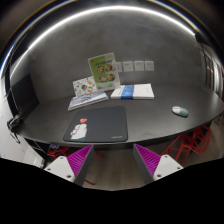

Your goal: Arrange mouse

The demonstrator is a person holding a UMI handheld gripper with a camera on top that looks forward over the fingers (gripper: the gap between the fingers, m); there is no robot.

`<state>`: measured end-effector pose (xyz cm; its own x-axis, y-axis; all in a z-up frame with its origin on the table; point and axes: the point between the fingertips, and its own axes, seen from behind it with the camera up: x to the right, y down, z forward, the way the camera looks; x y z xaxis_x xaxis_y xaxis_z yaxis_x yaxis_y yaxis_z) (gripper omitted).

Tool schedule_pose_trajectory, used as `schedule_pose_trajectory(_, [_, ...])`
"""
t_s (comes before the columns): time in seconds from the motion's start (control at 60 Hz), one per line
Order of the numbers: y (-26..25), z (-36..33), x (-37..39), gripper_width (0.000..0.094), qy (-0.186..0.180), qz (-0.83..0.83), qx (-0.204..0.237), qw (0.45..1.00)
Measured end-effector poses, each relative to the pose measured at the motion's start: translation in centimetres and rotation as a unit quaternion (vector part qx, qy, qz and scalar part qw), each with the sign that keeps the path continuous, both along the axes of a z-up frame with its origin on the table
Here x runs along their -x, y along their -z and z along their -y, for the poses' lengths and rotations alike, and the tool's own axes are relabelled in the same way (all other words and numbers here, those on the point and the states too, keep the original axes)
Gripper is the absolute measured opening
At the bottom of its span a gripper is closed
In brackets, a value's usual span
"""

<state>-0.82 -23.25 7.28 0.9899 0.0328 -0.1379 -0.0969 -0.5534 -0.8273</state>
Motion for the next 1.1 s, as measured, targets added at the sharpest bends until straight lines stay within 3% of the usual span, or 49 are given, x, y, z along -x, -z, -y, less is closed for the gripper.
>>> schedule_pose_trajectory(0.1, [0.4, -0.3, -0.1, 0.0841, 0.007, 0.02, 0.006, 1.0])
schedule_pose_trajectory(0.283, [1.0, -1.8, -4.9, 0.0831, 0.063, 0.09, -0.003, 0.994])
schedule_pose_trajectory(0.433, [3.7, -3.4, -13.5, 0.0829, 0.127, 0.1, 0.022, 0.987])
schedule_pose_trajectory(0.667, [6.7, -7.5, -28.7, 0.0826, 0.179, 0.117, 0.047, 0.976])
schedule_pose_trajectory(0.767, [8.3, -10.0, -33.4, 0.0846, 0.157, 0.112, 0.065, 0.979])
schedule_pose_trajectory(0.817, [7.8, -12.0, -35.0, 0.0826, 0.145, 0.094, 0.044, 0.984])
schedule_pose_trajectory(0.867, [8.2, -13.0, -36.9, 0.0845, 0.136, 0.093, 0.052, 0.985])
schedule_pose_trajectory(1.1, [8.3, -18.5, -40.1, 0.0837, 0.068, 0.074, 0.06, 0.993])
